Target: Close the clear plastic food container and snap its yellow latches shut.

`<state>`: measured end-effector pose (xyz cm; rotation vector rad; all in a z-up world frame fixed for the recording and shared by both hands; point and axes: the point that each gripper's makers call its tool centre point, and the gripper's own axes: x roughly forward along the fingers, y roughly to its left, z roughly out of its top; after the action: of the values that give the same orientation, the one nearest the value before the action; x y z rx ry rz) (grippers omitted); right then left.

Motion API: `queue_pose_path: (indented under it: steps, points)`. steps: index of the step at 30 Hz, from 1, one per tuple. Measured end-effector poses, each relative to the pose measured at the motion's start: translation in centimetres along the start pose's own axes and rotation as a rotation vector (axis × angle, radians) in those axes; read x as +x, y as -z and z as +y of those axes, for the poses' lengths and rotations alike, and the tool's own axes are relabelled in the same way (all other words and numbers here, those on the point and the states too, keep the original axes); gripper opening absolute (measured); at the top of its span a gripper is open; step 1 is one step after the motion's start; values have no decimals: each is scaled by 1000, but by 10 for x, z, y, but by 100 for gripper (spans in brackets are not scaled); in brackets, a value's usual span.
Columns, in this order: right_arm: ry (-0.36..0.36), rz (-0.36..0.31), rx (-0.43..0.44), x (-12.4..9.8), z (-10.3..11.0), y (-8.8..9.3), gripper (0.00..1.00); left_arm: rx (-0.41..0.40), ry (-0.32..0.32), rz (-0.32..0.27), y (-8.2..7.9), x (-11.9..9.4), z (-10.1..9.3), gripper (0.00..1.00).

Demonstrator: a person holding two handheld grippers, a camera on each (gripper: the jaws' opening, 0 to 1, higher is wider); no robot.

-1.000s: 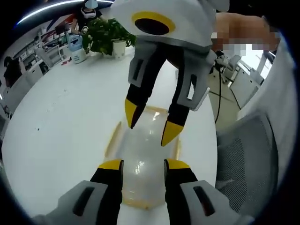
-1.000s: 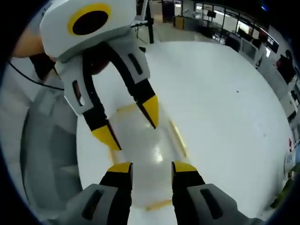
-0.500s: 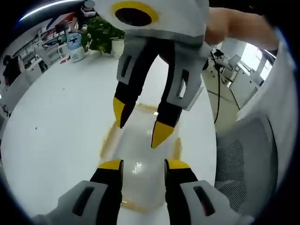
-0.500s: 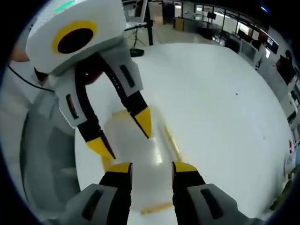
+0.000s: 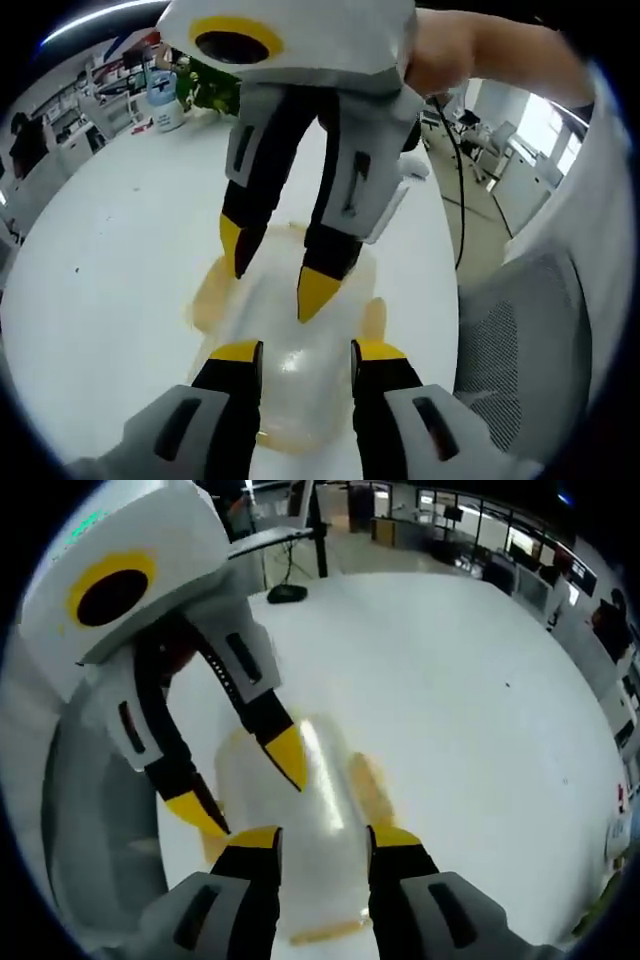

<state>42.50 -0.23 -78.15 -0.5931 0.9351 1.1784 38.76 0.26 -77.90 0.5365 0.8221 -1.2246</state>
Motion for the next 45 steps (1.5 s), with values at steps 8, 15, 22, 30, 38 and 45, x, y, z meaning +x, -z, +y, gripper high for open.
queue_pose_path:
  steps: [8,15,22,30,38,45]
  points:
    - [4,6,-8,0,-9,-3,34,-16,-14,-22,-3,-1,-7,35]
    - [3,16,-17,3,-15,-4,36,5,-18,-15,0,0,-14,37]
    - [-15,29,-23,9,-15,-4,37,16,-29,-18,0,2,-16,38]
    - [-56,24,21,13,-16,-7,39,69,-61,-6,1,4,-18,39]
    - [-112,54,-6,15,-13,-8,37,127,-83,16,3,6,-20,41]
    - [-163,68,-14,17,-12,-6,36,191,-127,44,6,7,-22,43]
